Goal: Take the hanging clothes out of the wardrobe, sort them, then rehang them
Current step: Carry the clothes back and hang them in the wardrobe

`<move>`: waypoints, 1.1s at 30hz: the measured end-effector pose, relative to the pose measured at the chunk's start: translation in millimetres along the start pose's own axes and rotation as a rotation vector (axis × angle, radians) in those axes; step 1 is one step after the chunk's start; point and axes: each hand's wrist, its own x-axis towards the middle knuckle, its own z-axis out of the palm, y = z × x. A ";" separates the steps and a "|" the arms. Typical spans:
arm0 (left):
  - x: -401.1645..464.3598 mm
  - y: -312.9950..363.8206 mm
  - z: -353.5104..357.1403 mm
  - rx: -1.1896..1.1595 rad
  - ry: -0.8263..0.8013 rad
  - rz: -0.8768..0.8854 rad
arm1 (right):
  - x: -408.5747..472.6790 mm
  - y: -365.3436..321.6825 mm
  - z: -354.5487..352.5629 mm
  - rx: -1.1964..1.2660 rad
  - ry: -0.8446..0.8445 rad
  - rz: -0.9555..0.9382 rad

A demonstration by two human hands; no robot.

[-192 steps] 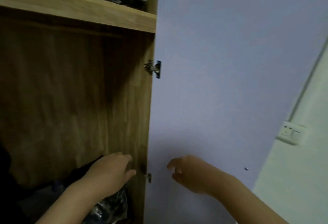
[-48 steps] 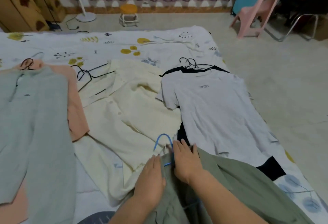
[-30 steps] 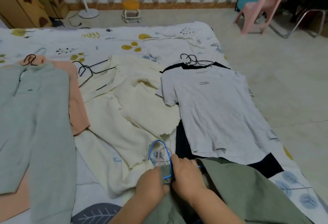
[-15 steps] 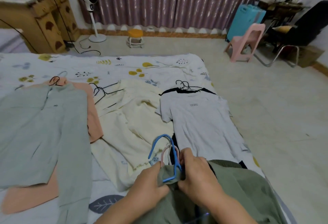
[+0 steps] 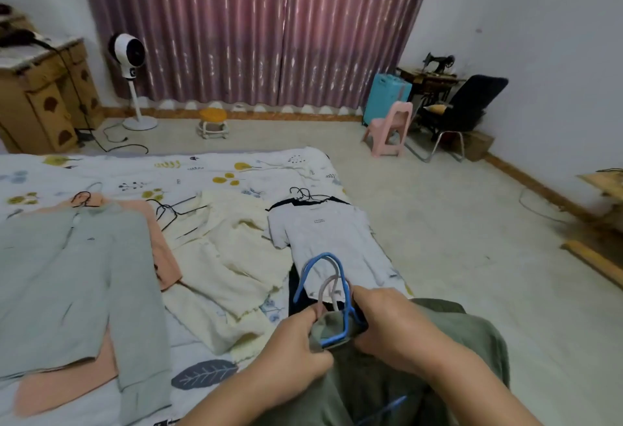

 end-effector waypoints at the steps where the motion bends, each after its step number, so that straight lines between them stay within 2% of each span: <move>1: -11.8 7.5 3.5 0.013 -0.009 0.020 | -15.2 -3.1 -4.2 -0.008 0.024 0.016; 11: -105.4 93.1 33.1 0.065 -0.068 0.306 | -160.2 -33.4 -77.7 -0.100 0.248 0.197; 15: -134.0 134.8 19.6 0.084 -0.117 0.434 | -217.1 -22.9 -121.5 0.094 0.187 0.381; 17: -146.0 153.1 9.5 0.093 -0.138 0.488 | -241.3 -13.7 -141.4 0.243 0.127 0.398; 20: -161.3 174.7 -5.6 0.110 -0.149 0.536 | -263.8 -5.4 -156.2 0.368 -0.077 0.344; 22: -169.5 184.6 -14.1 0.145 -0.138 0.540 | -267.1 -8.6 -158.5 0.377 -0.149 0.320; 26: -185.0 192.3 -30.9 0.180 -0.098 0.521 | -258.5 -21.1 -149.3 0.345 0.051 0.190; 30: -205.5 192.3 -40.1 0.243 -0.027 0.465 | -251.5 -26.9 -134.5 0.584 0.107 0.083; 33: -221.6 190.7 -41.6 0.309 0.080 0.375 | -244.7 -35.1 -127.3 0.765 0.212 0.018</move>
